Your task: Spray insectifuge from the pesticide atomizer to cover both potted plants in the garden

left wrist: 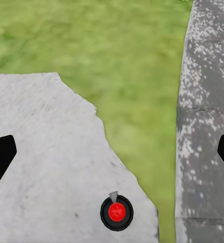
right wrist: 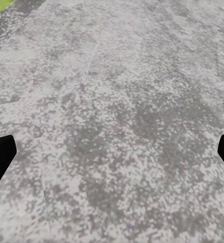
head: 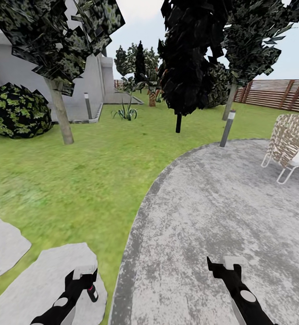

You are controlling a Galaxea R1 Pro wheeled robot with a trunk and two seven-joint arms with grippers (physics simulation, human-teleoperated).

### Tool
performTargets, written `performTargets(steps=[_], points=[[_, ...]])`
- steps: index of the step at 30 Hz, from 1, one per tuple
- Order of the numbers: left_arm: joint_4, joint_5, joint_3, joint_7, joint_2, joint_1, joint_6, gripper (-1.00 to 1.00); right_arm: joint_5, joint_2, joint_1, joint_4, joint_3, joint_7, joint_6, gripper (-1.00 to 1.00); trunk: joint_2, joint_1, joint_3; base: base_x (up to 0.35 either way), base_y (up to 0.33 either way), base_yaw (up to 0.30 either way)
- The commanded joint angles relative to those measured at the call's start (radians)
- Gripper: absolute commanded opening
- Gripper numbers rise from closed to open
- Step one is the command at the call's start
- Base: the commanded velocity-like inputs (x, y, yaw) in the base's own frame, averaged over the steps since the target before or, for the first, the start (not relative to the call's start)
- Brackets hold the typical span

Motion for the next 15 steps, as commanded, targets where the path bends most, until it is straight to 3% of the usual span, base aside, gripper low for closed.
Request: performTargets(steps=[1, 5, 15], points=[[0.001, -0.007, 0.006, 0.000, 0.000, 0.000, -0.004, 1.00, 0.000, 0.000, 0.000, 0.001, -0.001, 0.000, -0.003, 1.00, 0.000, 0.000, -0.001, 0.004, 0.000, 0.005], [0.002, -0.005, 0.008, 0.001, 0.002, 0.000, -0.005, 1.00, 0.000, 0.000, -0.001, 0.001, -0.001, 0.000, -0.003, 1.00, 0.000, 0.000, -0.001, 0.002, 0.000, 0.002], [0.002, -0.005, 0.008, 0.001, 0.002, -0.001, -0.003, 1.00, 0.000, -0.001, 0.000, 0.001, -0.002, 0.000, -0.004, 1.00, -0.070, 0.038, -0.032, 0.000, 0.000, 0.000]])
